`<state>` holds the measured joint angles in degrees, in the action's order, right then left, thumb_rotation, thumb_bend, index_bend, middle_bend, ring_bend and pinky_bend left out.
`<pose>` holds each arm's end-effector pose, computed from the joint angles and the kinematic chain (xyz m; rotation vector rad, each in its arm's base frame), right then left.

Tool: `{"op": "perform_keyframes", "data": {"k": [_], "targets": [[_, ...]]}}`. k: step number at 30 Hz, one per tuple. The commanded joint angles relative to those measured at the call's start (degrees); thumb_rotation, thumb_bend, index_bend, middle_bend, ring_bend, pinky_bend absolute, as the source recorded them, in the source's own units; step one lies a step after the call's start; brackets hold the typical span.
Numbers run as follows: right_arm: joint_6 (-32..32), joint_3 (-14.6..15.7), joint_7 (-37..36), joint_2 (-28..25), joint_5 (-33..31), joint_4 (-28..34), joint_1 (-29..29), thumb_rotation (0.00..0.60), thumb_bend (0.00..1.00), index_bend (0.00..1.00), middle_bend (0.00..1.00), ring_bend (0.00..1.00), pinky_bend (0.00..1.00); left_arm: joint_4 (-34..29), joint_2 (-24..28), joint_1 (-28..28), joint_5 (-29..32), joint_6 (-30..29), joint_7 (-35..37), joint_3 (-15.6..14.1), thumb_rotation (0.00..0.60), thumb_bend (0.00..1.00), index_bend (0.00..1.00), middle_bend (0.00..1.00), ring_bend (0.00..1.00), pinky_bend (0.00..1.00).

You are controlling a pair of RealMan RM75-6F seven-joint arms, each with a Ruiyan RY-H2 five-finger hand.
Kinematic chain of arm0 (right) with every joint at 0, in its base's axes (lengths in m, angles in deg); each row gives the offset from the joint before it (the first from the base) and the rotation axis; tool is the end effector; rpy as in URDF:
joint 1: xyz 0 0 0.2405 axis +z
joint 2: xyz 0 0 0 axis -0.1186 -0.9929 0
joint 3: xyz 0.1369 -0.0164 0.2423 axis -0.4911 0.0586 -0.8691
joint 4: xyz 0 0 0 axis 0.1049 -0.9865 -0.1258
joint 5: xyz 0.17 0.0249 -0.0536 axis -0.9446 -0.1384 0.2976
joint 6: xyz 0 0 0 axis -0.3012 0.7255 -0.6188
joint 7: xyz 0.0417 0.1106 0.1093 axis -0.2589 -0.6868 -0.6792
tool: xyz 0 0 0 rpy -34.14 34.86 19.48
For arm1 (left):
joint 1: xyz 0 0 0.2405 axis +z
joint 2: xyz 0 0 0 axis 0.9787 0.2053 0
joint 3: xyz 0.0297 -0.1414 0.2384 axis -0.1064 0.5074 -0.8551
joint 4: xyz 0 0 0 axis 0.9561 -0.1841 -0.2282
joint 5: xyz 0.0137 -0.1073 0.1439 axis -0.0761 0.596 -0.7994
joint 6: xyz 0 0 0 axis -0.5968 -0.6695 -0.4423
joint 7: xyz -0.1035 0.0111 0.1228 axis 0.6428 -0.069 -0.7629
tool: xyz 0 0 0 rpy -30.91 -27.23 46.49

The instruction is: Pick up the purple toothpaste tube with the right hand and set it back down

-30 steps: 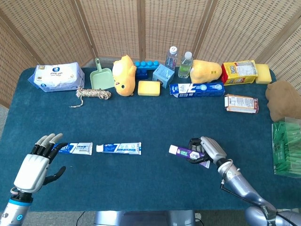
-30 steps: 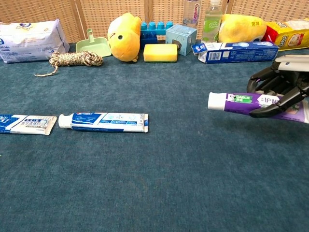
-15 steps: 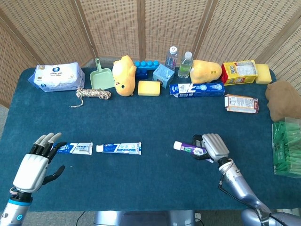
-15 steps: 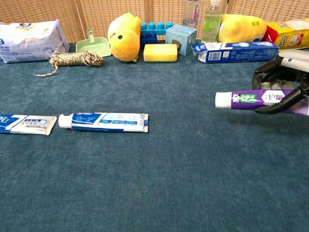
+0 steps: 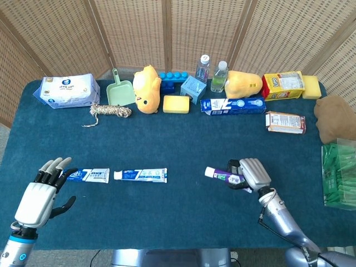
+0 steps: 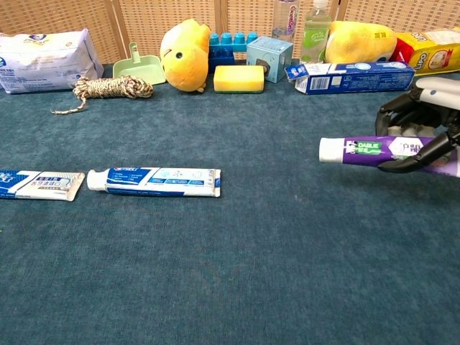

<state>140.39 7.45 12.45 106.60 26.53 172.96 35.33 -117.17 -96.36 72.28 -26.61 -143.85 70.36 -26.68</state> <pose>-0.2233 -0.3089 0.0659 1.6630 -1.3517 1.1013 -0.2318 0.1824 0.1619 -1.5691 -0.8470 -1.0363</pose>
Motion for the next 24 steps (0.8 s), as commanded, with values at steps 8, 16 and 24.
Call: {"op": "perform_keyframes", "data": {"k": [8, 16, 24], "targets": [[-6.5, -1.2, -11.7, -5.3, -2.8, 6.2, 0.7, 0.600, 0.32, 0.87, 0.74, 0.68, 0.77, -0.8, 0.5, -1.0, -0.9, 1.0, -1.1, 0.3, 0.600, 0.24, 0.20, 0.12, 0.09, 0.10], [-12.5, -2.5, -22.1, -8.6, -4.8, 9.7, 1.4, 0.600, 0.32, 0.87, 0.74, 0.68, 0.77, -1.2, 0.6, -1.2, -1.2, 1.3, -1.4, 0.1, 0.600, 0.24, 0.20, 0.12, 0.09, 0.10], [-17.6, -4.8, -35.8, -11.1, -3.6, 11.7, 1.4, 0.600, 0.32, 0.87, 0.74, 0.68, 0.77, -1.1, 0.5, -1.2, -1.2, 1.2, -1.3, 0.0, 0.600, 0.24, 0.20, 0.12, 0.09, 0.10]]}}
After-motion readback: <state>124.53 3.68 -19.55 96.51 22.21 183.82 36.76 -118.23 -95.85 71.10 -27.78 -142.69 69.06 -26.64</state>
